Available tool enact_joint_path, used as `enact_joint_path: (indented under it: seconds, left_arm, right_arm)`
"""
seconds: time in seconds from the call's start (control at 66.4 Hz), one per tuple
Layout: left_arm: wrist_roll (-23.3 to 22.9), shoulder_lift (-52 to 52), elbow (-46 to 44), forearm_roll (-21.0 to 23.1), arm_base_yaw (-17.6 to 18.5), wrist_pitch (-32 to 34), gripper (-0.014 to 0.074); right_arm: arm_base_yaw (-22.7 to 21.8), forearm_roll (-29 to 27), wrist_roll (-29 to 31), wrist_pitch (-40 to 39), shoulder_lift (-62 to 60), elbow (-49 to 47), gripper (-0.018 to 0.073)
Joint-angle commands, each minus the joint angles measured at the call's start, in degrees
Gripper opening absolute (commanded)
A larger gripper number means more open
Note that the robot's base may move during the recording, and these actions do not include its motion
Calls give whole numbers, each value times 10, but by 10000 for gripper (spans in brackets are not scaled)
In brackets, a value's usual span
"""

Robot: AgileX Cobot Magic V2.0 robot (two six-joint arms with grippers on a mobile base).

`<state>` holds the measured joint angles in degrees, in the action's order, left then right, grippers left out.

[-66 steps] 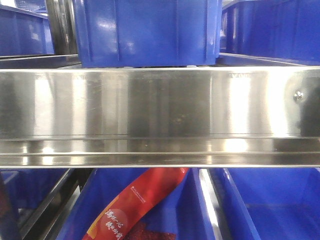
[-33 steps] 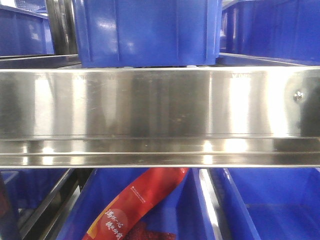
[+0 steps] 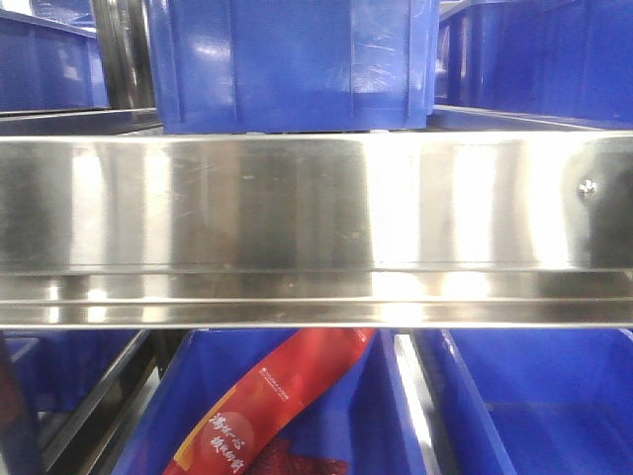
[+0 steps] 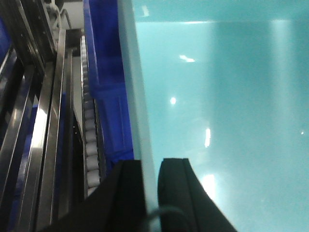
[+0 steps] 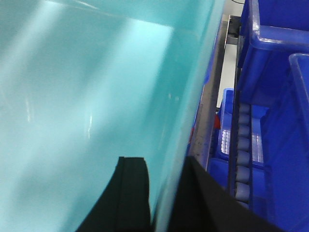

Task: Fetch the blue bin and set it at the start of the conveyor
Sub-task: 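Pull the held light-blue bin off the shelf toward the robot, then hold the bin with both grippers while the base turns away from the shelf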

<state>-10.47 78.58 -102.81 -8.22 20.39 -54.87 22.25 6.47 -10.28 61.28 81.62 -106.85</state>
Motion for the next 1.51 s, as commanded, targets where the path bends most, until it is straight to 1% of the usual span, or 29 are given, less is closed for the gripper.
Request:
enact_joint_path:
  seconds: [0.0, 0.211, 1.491]
  left_arm:
    - [8, -6, -6, 33, 7, 76, -111]
    - [8, -6, -6, 33, 7, 114, -111]
    - [8, -6, -6, 33, 7, 115, -111]
  right_arm:
    - [6, -39, 18, -36, -8, -4, -153]
    - [6, -39, 18, -37, -8, -4, -153]
    - [6, -39, 18, -39, -8, -4, -153]
